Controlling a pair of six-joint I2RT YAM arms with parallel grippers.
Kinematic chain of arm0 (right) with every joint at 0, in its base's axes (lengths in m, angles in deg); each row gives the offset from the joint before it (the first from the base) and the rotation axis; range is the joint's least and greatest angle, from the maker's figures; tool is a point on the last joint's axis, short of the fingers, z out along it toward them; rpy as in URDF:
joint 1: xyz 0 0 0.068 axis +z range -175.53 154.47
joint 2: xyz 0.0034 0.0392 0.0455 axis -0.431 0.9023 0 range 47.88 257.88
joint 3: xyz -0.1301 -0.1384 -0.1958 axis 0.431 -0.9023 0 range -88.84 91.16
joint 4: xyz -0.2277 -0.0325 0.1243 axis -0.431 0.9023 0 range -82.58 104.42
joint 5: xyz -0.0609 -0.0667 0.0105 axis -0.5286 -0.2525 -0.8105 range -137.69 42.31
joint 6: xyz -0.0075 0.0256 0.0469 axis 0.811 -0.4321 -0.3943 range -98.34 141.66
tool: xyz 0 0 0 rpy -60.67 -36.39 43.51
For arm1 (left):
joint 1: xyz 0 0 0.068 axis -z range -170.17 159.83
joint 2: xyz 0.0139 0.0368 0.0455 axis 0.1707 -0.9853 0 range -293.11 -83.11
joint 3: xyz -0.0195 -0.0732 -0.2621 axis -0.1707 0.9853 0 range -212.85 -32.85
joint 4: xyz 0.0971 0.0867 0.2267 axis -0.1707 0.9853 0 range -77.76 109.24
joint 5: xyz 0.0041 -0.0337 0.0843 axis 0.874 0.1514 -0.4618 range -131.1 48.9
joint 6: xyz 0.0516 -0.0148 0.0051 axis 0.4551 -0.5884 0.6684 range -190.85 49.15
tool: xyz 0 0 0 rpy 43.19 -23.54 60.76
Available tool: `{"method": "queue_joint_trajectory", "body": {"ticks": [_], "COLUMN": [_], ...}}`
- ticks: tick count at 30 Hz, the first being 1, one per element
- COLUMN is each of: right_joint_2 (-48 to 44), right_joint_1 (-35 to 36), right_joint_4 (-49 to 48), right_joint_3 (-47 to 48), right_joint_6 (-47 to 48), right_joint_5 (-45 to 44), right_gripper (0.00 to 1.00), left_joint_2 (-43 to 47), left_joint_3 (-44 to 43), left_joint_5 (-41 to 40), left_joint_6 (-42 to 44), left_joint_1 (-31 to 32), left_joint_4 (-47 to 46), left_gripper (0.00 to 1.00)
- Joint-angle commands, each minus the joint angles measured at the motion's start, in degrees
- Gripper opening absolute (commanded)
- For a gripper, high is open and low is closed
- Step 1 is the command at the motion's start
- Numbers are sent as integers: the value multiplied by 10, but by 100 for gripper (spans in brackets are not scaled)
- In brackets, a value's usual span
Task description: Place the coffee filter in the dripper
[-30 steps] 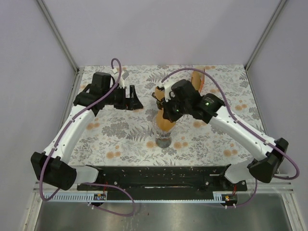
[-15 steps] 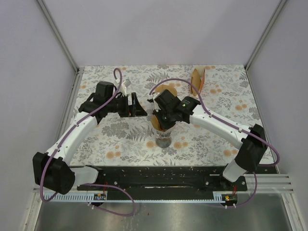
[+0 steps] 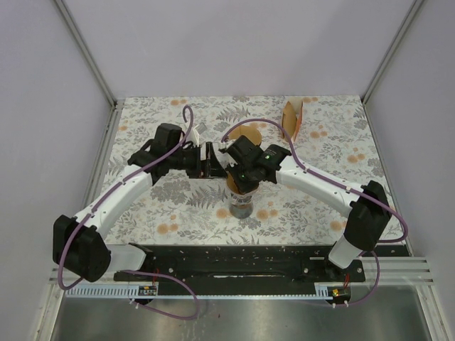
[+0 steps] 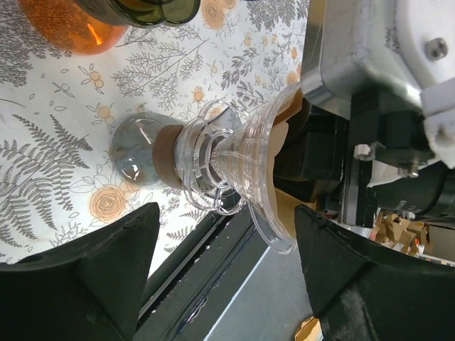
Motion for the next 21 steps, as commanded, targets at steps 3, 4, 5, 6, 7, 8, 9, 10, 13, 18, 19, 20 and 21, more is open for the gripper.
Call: {"method": "queue_joint_trajectory", "body": {"ticks": [3,4,5,6,7,8,9,10,13,18,19,20,21], "right_joint_2": [14,14,17,17,18,20,21,22,31,46,46,46,46], "right_joint_1": [6,5,6,6,6,6,6,6,6,6,6,6,6], "right_joint_4": [-16,-15,-13,-9,-6,-5,-3,-2,5,18,19,18,18], "right_joint_3": [-18,-21,-23,-25,-29,-30,-33,-34,-33,-22,-21,-20,-21], "right_joint_6": [-11,-11,-13,-14,-17,-19,-20,-22,-25,-23,-21,-21,-21], "right_joint_5": [-5,-8,-9,-8,-6,-5,-2,-1,-2,4,4,4,4], "right_gripper": [0,0,0,0,0,0,0,0,0,0,0,0,0], "left_joint_2": [-21,-27,-33,-36,-39,-42,-45,-47,-54,-68,-69,-68,-68], "left_joint_3": [-18,-22,-28,-31,-35,-35,-35,-35,-36,-42,-42,-42,-42], "left_joint_5": [1,5,6,8,8,7,6,5,3,7,7,7,7], "left_joint_6": [-15,-16,-15,-15,-15,-15,-17,-18,-19,-17,-15,-15,-15], "left_joint_1": [17,17,17,17,16,18,19,20,24,26,26,27,28], "left_joint_4": [-33,-29,-25,-23,-22,-22,-22,-22,-22,-13,-12,-12,-12], "left_gripper": [77,76,75,73,72,69,67,66,61,45,41,36,33]}}
